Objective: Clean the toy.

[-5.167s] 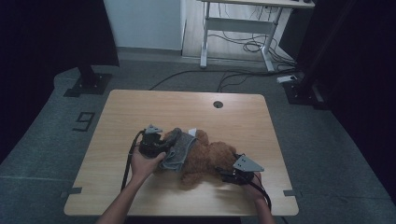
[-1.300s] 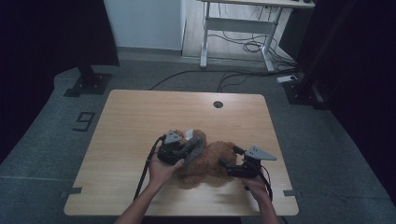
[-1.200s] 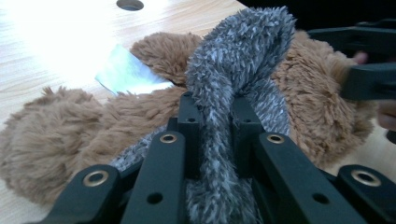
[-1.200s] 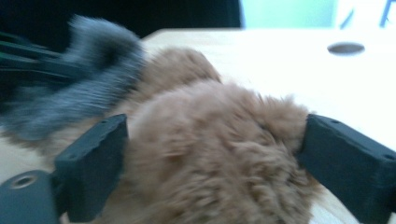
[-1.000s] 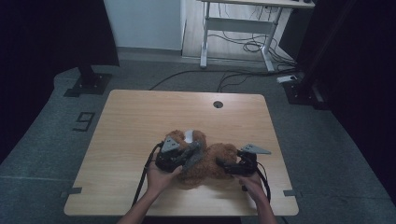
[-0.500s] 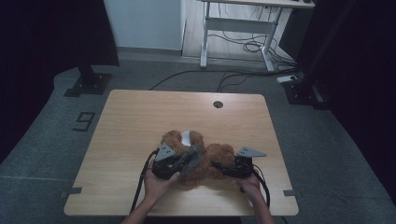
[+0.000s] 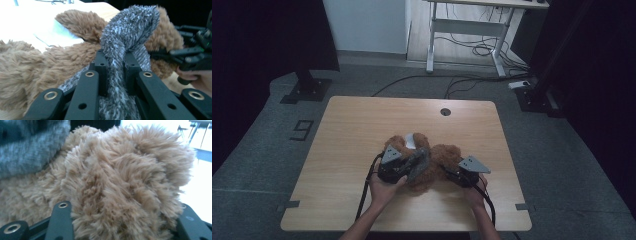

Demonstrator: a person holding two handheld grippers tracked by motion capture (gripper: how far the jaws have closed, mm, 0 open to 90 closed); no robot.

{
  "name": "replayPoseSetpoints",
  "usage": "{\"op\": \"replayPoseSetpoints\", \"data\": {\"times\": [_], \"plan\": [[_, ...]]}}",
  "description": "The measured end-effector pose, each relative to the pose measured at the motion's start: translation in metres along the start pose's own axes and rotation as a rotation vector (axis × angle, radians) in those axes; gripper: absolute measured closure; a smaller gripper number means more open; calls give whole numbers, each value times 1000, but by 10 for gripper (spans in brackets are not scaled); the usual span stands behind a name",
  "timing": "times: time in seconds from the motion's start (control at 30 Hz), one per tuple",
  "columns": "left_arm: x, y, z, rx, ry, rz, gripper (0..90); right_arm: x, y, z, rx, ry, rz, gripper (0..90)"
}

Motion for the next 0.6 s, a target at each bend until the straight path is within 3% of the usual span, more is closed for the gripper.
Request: {"op": "replayPoseSetpoints", "data": {"times": [0.13,0.23,0.33,0.43,0.6], "plan": [[-9,19,16,45,7,34,776,-7,-4,-1,-41,-15,15,462],[-5,37,34,91,-9,34,774,-11,-6,-4,-61,-18,27,461],[12,53,54,128,-28,6,772,-15,-8,-7,-86,-17,32,455],[37,65,72,133,-51,-27,772,-17,-11,-9,-114,-14,38,445],[71,58,87,161,-23,-75,772,-18,-18,-8,-119,-22,18,432]]}}
Point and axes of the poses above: each handheld gripper's, and its own axes: x roughly forward along the jaws, y roughly out of its top, z roughly to its right, the point moved 7 cm from there along x, roughly forward along the jaws, and after that the axes turned 8 degrees about -z, right-handed, at the moved point
